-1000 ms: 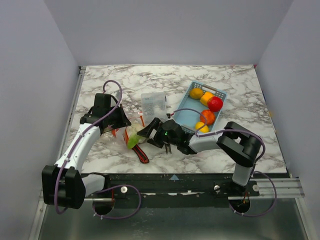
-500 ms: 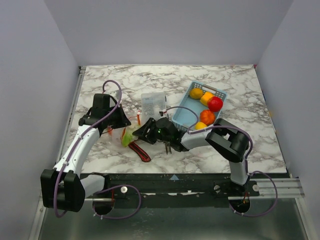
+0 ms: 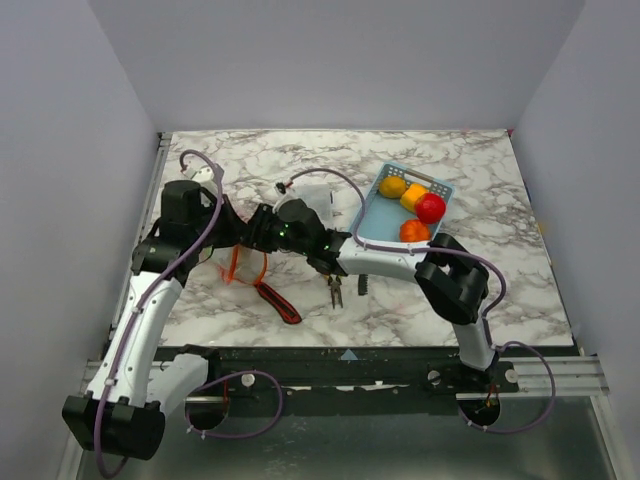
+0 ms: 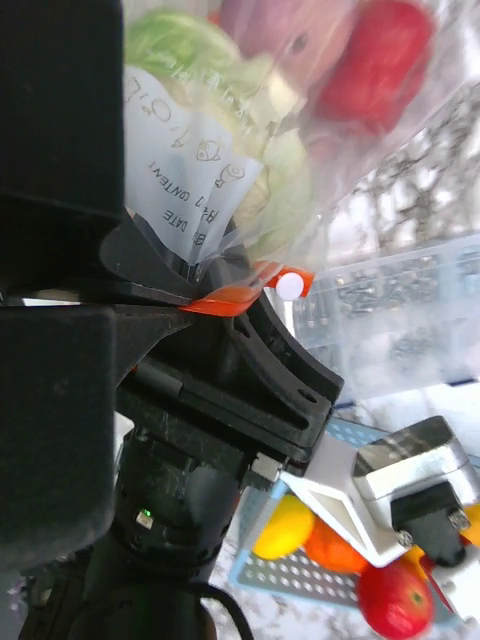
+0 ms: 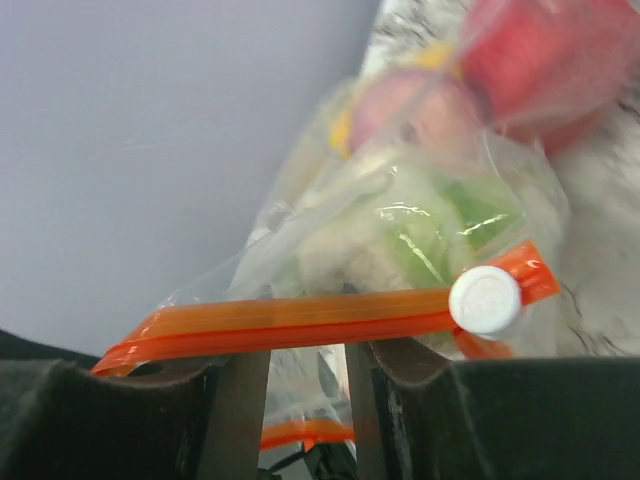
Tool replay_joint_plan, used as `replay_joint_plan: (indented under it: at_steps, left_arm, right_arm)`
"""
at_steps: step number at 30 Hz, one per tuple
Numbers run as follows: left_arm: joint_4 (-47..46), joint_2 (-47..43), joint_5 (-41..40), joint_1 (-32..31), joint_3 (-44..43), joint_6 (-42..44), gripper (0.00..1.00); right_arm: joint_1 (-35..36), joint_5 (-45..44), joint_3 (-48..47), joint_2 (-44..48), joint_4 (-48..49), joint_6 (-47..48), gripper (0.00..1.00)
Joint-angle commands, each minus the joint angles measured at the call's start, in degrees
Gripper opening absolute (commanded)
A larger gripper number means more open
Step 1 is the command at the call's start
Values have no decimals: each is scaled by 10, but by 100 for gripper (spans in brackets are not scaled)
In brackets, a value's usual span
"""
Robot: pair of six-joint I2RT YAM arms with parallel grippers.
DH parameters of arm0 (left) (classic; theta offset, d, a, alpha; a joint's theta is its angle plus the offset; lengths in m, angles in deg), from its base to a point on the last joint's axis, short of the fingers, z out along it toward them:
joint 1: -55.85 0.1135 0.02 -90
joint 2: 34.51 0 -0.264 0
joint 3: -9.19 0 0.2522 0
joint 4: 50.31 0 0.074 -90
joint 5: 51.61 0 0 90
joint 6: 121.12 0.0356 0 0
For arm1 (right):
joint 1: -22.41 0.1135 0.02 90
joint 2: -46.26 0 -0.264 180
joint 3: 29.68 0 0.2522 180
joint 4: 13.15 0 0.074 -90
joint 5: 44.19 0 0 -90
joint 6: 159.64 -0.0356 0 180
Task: Place the food in the zip-top bag and seal the zipper
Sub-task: Adjust the fake vegetable in the zipper food storage bag.
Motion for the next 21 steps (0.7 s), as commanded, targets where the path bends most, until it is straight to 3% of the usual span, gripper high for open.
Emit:
replay_joint_plan:
  at_steps: [1, 4, 9, 14, 21]
  left_arm:
    - [49, -56, 4, -8, -84, -54, 0]
    - [52, -65, -18, -5, -95, -79, 0]
    - [48, -65, -65, 21, -80, -111, 0]
    - [30, -55, -56, 44, -69, -112, 0]
    - [32, -53, -46, 52, -77, -101, 0]
  right_arm:
    - [11, -20, -84, -13, -91, 99, 44]
    - [12, -18, -159, -24, -244, 129, 55]
    - [21, -53, -85, 68, -268, 135, 73]
    - [20, -60, -67, 126, -324, 165, 81]
    - [22, -123, -19, 212, -380, 190, 82]
